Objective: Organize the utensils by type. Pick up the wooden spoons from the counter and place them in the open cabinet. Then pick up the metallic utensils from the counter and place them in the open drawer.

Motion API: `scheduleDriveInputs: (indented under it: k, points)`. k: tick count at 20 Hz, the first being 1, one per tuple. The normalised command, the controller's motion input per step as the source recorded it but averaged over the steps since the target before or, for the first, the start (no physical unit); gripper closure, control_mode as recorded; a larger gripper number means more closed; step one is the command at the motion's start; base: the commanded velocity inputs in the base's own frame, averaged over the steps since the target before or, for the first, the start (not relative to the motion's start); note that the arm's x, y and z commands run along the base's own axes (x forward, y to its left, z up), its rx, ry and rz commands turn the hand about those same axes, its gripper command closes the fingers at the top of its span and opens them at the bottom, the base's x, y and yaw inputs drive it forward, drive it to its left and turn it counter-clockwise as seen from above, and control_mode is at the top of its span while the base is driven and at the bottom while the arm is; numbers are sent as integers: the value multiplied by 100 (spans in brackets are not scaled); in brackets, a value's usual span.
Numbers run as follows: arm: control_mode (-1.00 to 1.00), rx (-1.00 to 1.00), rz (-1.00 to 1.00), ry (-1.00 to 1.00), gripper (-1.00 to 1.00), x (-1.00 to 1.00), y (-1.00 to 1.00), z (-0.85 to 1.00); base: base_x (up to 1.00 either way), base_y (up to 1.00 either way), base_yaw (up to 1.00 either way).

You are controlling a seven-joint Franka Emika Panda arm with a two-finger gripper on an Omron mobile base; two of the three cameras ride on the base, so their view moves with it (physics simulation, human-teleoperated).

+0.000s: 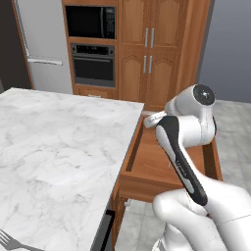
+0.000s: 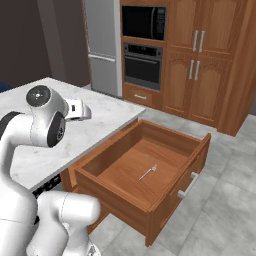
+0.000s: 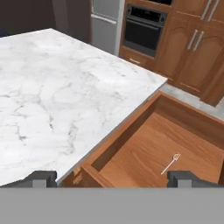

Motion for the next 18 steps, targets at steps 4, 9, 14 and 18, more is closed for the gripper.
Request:
scheduleDriveInputs:
  k: [4,9,14,18]
  points:
    - [-100,0,-9,-12,-100,-38,-16,43,0,0,0]
    - [-100,3,-9,-8,-100,-21,-15,44,0,0,0]
    - [-100,15,-1,2,-100,-24,-16,10,0,0,0]
    - [-100,5,0,2,-100,-76,-3,0,0,0,0]
